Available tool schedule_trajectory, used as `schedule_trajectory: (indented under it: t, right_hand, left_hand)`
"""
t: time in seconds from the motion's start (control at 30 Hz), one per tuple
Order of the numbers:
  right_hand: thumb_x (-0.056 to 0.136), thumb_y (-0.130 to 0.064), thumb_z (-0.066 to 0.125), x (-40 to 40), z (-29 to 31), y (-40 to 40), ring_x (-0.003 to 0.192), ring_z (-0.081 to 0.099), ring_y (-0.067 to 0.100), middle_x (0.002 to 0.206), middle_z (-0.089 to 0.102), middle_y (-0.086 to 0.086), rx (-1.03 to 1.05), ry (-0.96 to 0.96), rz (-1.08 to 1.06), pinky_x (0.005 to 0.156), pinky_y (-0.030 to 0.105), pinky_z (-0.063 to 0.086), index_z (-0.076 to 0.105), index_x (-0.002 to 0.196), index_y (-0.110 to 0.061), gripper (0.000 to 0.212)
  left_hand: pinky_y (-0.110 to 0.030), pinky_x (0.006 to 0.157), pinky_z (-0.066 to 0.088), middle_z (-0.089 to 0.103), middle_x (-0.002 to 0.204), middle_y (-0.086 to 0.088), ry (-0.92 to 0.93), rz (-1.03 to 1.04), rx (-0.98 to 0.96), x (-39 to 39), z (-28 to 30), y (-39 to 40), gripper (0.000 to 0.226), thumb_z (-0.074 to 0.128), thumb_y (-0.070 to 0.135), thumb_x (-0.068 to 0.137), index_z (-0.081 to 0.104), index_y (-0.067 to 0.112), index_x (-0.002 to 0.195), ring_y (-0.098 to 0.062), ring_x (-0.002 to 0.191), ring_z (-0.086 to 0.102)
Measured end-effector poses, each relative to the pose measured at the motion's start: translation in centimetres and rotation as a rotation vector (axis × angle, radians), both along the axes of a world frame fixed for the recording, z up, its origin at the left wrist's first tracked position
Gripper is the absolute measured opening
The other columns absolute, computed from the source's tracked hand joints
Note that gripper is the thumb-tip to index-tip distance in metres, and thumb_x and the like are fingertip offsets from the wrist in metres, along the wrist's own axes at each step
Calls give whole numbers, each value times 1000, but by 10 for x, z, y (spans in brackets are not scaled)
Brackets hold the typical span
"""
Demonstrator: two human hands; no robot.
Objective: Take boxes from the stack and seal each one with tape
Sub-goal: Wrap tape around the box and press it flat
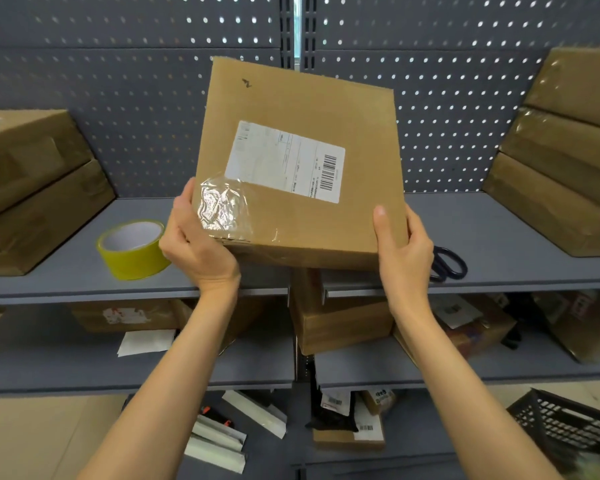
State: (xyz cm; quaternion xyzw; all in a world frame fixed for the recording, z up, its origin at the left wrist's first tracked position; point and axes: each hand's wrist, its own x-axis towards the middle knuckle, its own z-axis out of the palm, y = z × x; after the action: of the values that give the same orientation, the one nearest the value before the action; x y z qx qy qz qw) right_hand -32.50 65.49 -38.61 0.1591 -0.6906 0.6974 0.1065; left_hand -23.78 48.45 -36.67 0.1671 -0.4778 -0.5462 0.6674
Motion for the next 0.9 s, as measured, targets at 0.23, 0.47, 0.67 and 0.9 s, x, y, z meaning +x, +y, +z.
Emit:
schedule_trajectory:
  t: [0.23,0.47,0.67,0.9]
  right_hand:
    - [88,-37,64,8,6,-2,112,56,0,124,60,-8,-85,51,-6,89,15,49,50,136,-17,54]
    - [85,-40,60,11,1,4,117,54,1,129,57,-5,-94,168,20,94,14,46,45,137,-15,60]
    - [84,-41,60,13,-2,7,116,53,-3,124,55,-15,-81,187,31,94,13,44,45,137,-16,60]
    - [95,-27,53,4,5,22,103,50,-20,124,51,-11,-100,84,126,84,1,39,37,142,-14,51]
  left_hand:
    - [-46,114,31,50,143,-3,-249,-429,150,17,-11,-46,100,62,80,63,47,19,140,-20,133,44]
    - [-31,99,43,55,134,0,-455,-755,-67,44,-19,-50,106,76,62,60,33,16,145,-14,120,55]
    - [-35,104,42,59,131,-2,-402,-699,-32,45,-20,-41,75,63,47,75,42,14,140,-17,121,56]
    - [-25,86,46,70,103,9,-361,-654,134,45,-8,-33,20,52,30,94,61,25,111,-9,98,63]
